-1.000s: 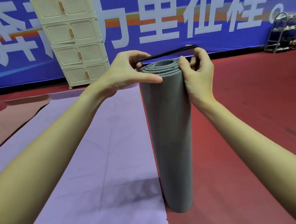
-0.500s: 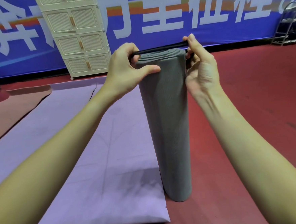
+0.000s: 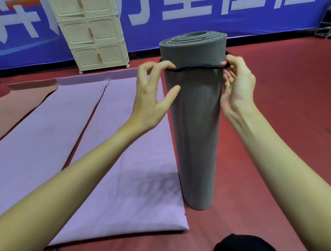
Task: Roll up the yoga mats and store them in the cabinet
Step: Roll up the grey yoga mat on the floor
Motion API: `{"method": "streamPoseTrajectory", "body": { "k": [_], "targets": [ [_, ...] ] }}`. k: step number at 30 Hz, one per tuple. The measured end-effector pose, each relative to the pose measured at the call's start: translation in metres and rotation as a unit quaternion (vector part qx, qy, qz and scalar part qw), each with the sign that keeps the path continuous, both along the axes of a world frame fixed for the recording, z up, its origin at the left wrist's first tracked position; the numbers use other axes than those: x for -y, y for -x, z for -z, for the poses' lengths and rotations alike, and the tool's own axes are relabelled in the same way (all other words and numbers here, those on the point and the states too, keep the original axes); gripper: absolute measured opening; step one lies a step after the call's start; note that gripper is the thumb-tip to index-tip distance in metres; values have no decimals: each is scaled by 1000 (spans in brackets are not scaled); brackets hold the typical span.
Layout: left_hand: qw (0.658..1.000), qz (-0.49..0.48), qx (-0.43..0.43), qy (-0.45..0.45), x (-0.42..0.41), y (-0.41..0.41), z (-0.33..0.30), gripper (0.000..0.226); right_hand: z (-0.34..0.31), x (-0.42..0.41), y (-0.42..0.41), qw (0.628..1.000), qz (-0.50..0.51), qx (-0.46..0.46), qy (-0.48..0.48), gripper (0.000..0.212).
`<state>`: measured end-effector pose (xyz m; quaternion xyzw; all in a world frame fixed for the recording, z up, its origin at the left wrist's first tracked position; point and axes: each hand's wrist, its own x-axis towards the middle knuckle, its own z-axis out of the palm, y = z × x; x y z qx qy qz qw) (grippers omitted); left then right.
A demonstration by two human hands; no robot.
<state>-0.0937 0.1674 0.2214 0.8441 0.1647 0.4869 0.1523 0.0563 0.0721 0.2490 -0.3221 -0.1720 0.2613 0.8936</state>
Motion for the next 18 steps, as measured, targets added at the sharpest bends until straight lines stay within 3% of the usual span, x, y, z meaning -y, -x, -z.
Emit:
{"method": "streamPoseTrajectory", "body": {
  "k": [2,4,6,7,10,16,18],
  "targets": [
    [982,34,74,171,10,-4,7,38,2,0,-2,999,17,-19,29,33],
    [923,39,175,340,17,-10,3,26,5,0,-2,998,26,-14,62,34],
    [864,31,218,453,18,-16,-6,18,5,-1,-1,993,37,21,106,36],
    [852,23,213,478,18,-19,-11,24,5,-1,0,990,45,44,128,36],
    [857,22,179,483,16,-24,-20,38,6,-5,0,976,69,113,176,33],
    [892,-69,112,433,-1,-28,-24,43,12,-11,-5,939,107,227,235,37],
    [904,-64,99,412,-2,-27,-22,36,17,-12,-9,928,128,251,242,37]
  ]
}}
